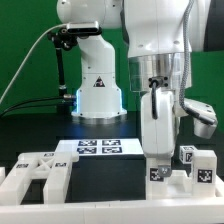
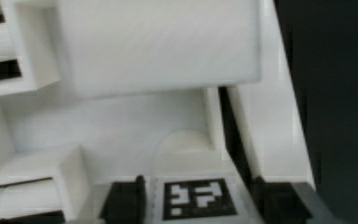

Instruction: Assemble chair

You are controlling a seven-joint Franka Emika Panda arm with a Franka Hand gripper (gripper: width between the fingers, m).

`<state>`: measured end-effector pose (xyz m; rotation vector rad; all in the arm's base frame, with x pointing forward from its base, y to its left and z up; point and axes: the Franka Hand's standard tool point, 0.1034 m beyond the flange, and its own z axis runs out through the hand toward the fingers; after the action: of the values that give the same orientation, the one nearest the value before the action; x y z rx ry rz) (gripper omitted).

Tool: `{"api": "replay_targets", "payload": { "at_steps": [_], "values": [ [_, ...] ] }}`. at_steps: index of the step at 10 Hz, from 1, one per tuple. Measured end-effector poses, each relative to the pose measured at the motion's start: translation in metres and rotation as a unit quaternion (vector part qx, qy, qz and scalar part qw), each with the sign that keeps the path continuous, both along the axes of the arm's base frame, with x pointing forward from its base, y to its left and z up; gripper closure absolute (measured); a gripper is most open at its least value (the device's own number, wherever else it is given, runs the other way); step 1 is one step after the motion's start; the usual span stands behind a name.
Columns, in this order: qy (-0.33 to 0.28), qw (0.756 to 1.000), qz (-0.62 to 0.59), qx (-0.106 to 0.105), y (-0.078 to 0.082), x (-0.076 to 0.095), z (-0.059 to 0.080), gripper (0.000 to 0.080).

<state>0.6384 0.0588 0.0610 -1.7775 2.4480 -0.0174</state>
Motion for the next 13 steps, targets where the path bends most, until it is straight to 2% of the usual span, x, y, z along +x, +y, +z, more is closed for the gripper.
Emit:
{"api": "replay_targets", "payload": {
  "at_steps": [2,3,4,5,7,8,13],
  "values": [
    [0.001,1.000,0.000,0.000,0.000,0.000,-0.001,0.0264],
    [0.000,1.000,0.001,0.000,0.000,0.000,-0.001,0.0182],
    [-0.002,1.000,0.015,-0.001,0.001,0.000,0.002,0.0182],
    [-0.009,1.000,0.030,0.003,0.002,0.000,0.014,0.0157],
    [-0.028,0.999,0.043,0.011,-0.001,0.002,0.046,0.0151],
    [-0.030,0.999,0.042,0.011,-0.003,0.004,0.050,0.0150],
    [-0.029,0.999,0.044,0.009,-0.003,0.003,0.046,0.0150]
  ]
}}
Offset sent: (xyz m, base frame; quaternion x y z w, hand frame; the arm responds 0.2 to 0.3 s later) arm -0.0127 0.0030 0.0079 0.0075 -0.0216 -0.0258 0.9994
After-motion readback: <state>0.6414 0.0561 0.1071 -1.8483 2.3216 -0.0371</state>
